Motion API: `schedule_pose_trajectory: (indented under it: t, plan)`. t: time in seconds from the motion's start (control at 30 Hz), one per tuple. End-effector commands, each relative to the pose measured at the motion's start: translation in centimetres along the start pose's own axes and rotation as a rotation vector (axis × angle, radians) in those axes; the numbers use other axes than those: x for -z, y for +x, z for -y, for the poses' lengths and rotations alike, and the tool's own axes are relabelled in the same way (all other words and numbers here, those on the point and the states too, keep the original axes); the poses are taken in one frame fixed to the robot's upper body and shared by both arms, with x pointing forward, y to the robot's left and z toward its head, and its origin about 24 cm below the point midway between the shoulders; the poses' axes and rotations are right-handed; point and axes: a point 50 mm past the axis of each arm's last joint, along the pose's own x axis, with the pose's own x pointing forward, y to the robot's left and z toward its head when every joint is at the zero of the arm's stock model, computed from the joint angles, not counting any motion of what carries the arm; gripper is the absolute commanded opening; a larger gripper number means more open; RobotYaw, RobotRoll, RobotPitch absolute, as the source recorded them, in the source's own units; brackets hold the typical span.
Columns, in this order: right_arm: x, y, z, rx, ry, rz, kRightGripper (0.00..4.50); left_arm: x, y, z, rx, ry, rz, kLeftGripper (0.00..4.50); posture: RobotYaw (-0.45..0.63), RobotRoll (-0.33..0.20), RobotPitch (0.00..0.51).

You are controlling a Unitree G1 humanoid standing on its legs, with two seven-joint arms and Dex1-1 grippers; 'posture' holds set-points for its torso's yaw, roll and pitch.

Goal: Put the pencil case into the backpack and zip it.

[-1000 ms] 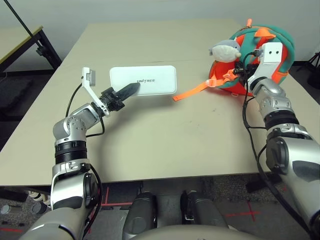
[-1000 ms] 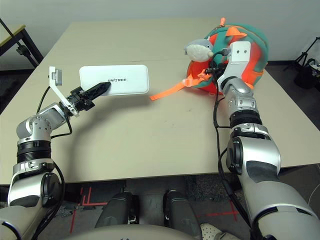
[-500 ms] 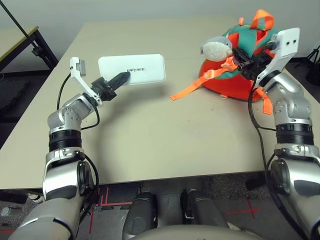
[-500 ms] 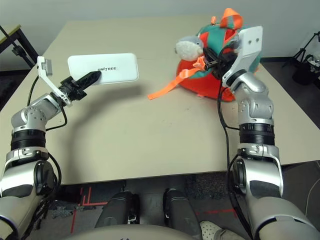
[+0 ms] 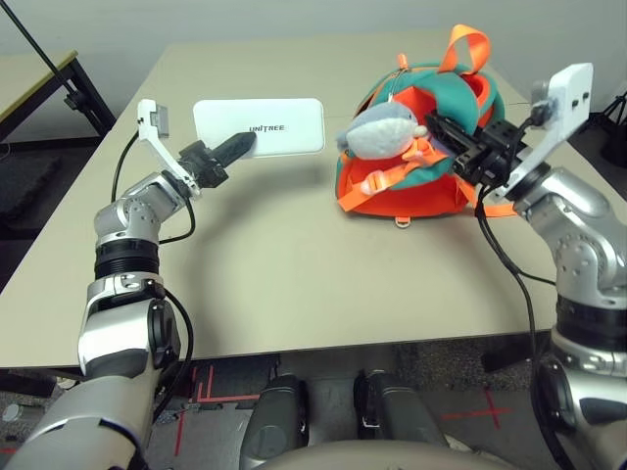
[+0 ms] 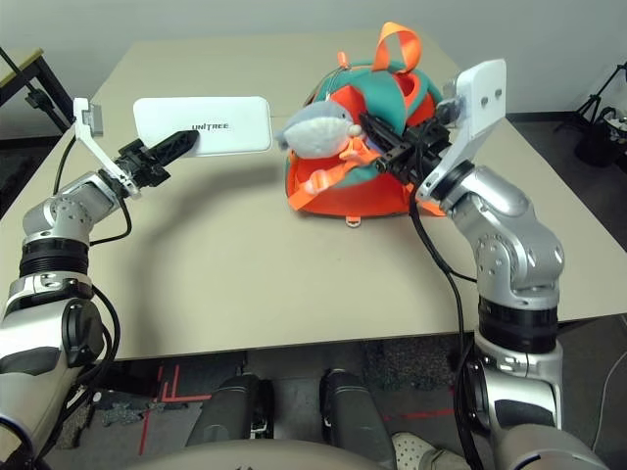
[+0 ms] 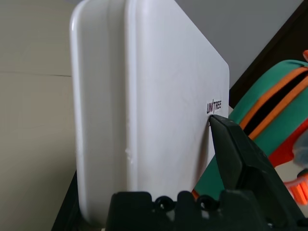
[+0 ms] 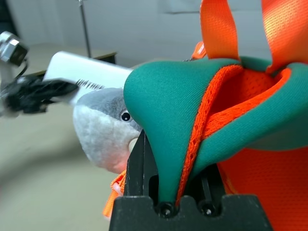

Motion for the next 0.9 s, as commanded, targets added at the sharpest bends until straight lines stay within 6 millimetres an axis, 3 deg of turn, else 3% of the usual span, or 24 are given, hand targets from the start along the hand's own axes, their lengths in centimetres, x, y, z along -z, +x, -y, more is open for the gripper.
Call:
schedule_pose_trajectory:
  t: [0.03,0.13,0.3,0.47,0.57,0.9]
  plan:
    - [-0.9,-0.6,-2.0,-0.133,0.002,0.028,0.14,-2.0,-1.0,1.3,0.067,0.1,-0.014,3.09,0.06,0.0,0.074]
    - [0.6,-1.2,-2.1,-0.171,0.016,-0.057,0.14,-3.4,-1.4,2.3,0.111,0.18,-0.026,3.09,0.09,0.0,0.074]
    - [1.1,-1.2,-1.8,-0.194,0.016,-0.091,0.14,-4.4,-1.7,3.6,0.178,0.295,-0.059,3.09,0.1,0.0,0.073]
    - [1.3,-0.9,-1.9,-0.219,0.018,-0.1,0.14,-4.0,-1.0,4.9,0.264,0.361,-0.118,3.09,0.11,0.0,0.071]
    - [1.4,-0.8,-1.9,-0.222,0.015,-0.101,0.14,-3.3,0.1,5.2,0.291,0.405,-0.142,3.09,0.11,0.0,0.07]
    - [1.4,-0.3,-1.6,-0.229,-0.02,-0.112,0.14,-2.1,7.2,8.2,0.462,0.676,-0.151,3.09,0.07,0.0,0.062]
